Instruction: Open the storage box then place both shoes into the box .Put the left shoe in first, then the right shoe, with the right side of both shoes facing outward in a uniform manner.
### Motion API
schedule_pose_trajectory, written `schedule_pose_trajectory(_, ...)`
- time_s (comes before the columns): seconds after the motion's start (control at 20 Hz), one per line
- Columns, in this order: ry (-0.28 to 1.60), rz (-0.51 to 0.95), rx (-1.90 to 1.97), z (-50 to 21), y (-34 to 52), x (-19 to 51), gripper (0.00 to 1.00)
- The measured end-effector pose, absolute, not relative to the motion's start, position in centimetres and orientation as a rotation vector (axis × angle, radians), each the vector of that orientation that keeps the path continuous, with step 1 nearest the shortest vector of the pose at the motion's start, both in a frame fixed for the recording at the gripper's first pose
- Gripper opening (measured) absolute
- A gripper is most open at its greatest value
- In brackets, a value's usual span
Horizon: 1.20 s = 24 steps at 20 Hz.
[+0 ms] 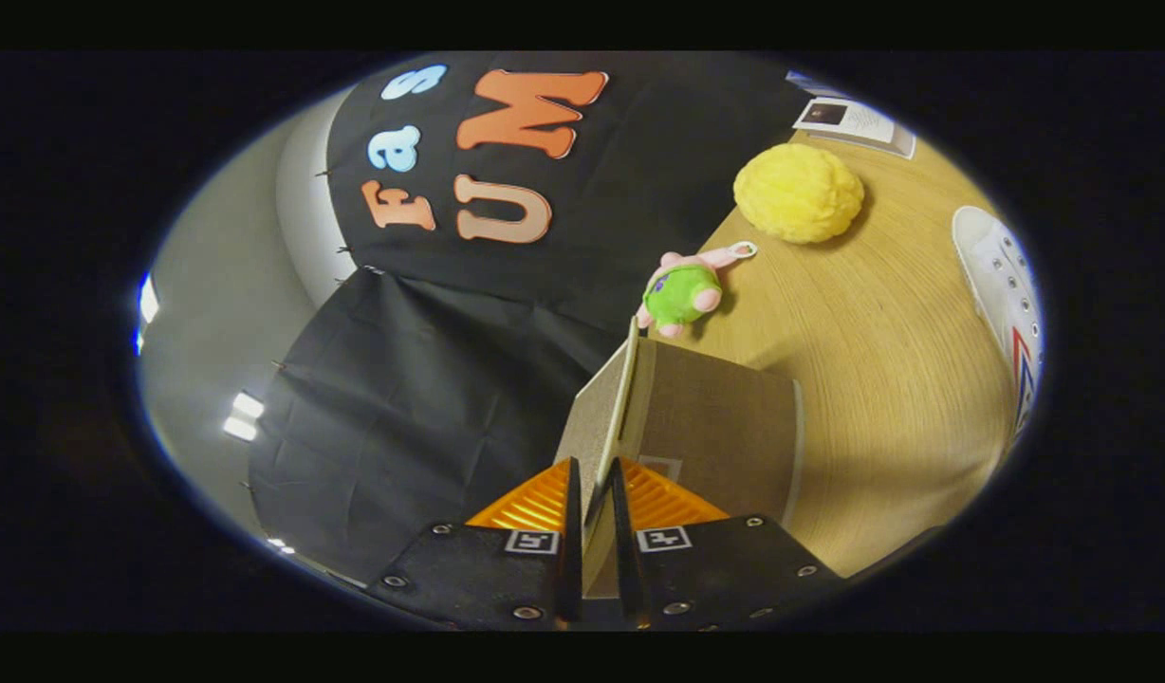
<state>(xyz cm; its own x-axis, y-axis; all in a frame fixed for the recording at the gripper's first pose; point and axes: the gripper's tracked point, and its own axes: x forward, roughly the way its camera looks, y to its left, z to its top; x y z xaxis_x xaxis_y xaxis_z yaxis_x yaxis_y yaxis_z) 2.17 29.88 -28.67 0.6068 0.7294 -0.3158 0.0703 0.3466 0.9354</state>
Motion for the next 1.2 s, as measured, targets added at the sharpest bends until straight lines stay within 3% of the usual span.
schedule_pose_trajectory(0.05, 0.843, 0.513, 1.163, -28.1, 30.3, 2.2, 0.1)
schedule_pose_trajectory(0.2, 0.806, 0.529, 1.137, -25.0, 31.1, 3.1, 0.09)
schedule_pose_trajectory(0.7, 0.712, 0.595, 0.962, -15.3, 43.4, 6.4, 0.12)
schedule_pose_trajectory(1.2, 0.77, 0.612, 0.926, -18.0, 56.1, 7.4, 0.18)
